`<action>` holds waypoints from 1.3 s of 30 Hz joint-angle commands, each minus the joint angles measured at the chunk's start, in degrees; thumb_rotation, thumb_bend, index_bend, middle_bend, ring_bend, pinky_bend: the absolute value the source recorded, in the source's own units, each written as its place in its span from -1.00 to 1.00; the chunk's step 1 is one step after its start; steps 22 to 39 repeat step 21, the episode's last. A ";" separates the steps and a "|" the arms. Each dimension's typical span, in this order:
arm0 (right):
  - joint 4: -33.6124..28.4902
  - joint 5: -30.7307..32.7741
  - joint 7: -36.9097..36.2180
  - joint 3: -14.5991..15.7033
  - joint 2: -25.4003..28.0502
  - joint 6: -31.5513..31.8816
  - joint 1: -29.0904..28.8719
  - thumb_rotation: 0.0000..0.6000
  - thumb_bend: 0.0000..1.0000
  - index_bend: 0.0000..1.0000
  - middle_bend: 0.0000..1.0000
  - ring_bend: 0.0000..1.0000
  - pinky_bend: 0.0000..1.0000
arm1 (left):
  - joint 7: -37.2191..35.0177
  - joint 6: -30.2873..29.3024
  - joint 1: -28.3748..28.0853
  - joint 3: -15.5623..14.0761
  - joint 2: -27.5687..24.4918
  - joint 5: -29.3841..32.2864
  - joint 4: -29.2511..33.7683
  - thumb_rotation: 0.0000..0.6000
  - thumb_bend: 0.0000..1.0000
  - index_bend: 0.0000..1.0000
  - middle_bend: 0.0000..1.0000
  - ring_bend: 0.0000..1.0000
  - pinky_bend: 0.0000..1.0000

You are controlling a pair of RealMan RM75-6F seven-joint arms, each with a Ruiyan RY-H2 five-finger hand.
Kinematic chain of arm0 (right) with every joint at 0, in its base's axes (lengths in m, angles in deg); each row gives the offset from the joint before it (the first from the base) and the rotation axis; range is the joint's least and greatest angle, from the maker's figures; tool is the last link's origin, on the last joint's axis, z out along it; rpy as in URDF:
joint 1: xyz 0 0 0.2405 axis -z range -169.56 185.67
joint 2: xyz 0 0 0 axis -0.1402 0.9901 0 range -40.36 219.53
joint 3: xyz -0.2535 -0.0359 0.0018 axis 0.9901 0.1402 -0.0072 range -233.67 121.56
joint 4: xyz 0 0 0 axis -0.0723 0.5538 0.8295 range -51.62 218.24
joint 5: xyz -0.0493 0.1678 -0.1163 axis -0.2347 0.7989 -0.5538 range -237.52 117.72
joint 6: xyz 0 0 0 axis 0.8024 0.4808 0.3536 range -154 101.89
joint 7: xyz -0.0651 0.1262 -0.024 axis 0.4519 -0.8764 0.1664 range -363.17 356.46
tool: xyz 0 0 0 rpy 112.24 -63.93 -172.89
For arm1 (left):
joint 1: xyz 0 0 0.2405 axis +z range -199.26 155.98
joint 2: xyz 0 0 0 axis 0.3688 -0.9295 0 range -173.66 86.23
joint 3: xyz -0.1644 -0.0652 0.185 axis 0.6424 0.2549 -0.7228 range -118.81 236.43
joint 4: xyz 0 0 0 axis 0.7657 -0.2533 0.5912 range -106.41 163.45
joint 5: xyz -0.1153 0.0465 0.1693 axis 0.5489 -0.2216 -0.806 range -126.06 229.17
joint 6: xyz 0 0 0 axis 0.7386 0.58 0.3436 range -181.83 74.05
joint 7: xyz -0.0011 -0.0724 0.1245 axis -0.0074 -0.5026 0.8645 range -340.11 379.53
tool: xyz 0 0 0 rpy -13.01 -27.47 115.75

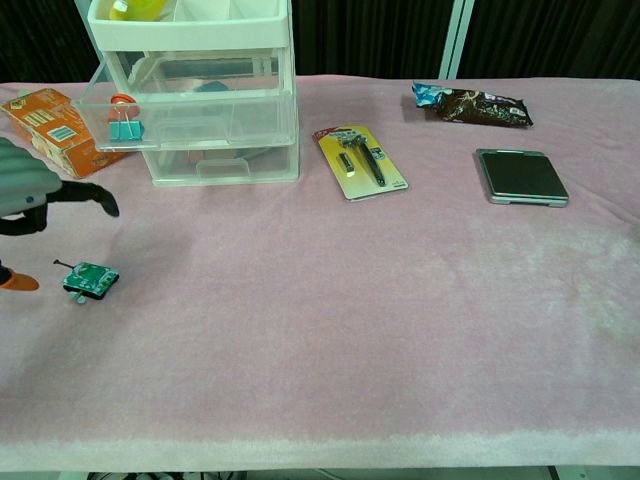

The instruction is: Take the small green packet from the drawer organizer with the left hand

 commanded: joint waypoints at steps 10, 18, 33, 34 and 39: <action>0.69 -1.00 2.61 0.54 -0.58 0.36 -0.13 1.00 -0.74 -1.00 -1.00 -1.00 -0.75 | -12.69 -25.17 17.00 -2.21 -4.94 -4.93 2.94 1.00 -1.00 -1.00 -1.00 -1.00 -0.97; 1.15 -1.40 3.56 0.73 -0.64 0.53 -0.17 1.00 -0.74 -1.00 -1.00 -1.00 -0.75 | -18.91 -33.47 22.35 -0.97 -5.52 -6.02 0.27 1.00 -1.00 -1.00 -1.00 -1.00 -1.00; 1.28 -1.74 3.91 0.84 -0.75 0.70 -0.17 1.00 -0.74 -1.00 -1.00 -1.00 -0.75 | -20.45 -32.45 22.65 -0.53 -5.55 -5.22 -0.53 1.00 -1.00 -1.00 -1.00 -1.00 -1.00; 1.28 -1.74 3.91 0.84 -0.75 0.70 -0.17 1.00 -0.74 -1.00 -1.00 -1.00 -0.75 | -20.45 -32.45 22.65 -0.53 -5.55 -5.22 -0.53 1.00 -1.00 -1.00 -1.00 -1.00 -1.00; 1.28 -1.74 3.91 0.84 -0.75 0.70 -0.17 1.00 -0.74 -1.00 -1.00 -1.00 -0.75 | -20.45 -32.45 22.65 -0.53 -5.55 -5.22 -0.53 1.00 -1.00 -1.00 -1.00 -1.00 -1.00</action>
